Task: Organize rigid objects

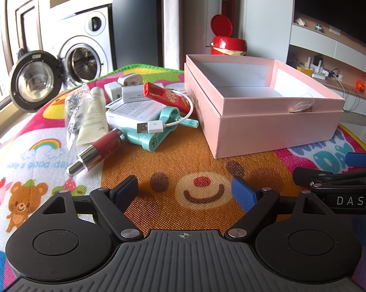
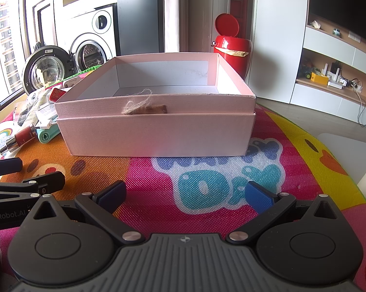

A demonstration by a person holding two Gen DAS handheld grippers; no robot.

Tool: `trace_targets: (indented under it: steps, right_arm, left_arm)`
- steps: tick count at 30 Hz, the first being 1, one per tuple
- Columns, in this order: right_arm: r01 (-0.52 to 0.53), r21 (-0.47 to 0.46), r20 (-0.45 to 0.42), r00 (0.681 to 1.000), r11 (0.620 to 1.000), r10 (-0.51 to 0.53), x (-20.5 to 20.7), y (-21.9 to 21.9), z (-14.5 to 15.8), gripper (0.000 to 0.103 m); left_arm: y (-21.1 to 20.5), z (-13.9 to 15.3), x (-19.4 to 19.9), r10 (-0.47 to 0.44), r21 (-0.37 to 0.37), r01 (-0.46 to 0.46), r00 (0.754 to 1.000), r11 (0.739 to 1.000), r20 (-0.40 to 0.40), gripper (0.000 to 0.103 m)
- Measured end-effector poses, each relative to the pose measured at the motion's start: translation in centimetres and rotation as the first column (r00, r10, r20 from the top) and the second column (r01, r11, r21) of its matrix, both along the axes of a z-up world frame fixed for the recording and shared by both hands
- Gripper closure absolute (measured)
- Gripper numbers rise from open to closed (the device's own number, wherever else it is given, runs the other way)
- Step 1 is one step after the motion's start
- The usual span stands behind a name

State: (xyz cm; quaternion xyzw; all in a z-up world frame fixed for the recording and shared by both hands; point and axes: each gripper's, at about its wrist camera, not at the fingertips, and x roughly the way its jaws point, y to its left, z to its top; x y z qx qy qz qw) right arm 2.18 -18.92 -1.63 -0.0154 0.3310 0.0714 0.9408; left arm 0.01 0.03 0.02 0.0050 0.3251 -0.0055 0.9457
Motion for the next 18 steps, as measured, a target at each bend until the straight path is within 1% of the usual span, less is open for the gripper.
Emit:
trace_targets:
  steps: [18]
  right_arm:
    - [0.000, 0.000, 0.000, 1.000, 1.000, 0.000, 0.01, 0.00, -0.02, 0.000]
  left_arm:
    - [-0.02, 0.00, -0.02, 0.000, 0.006, 0.000, 1.000, 1.000, 0.001, 0.014]
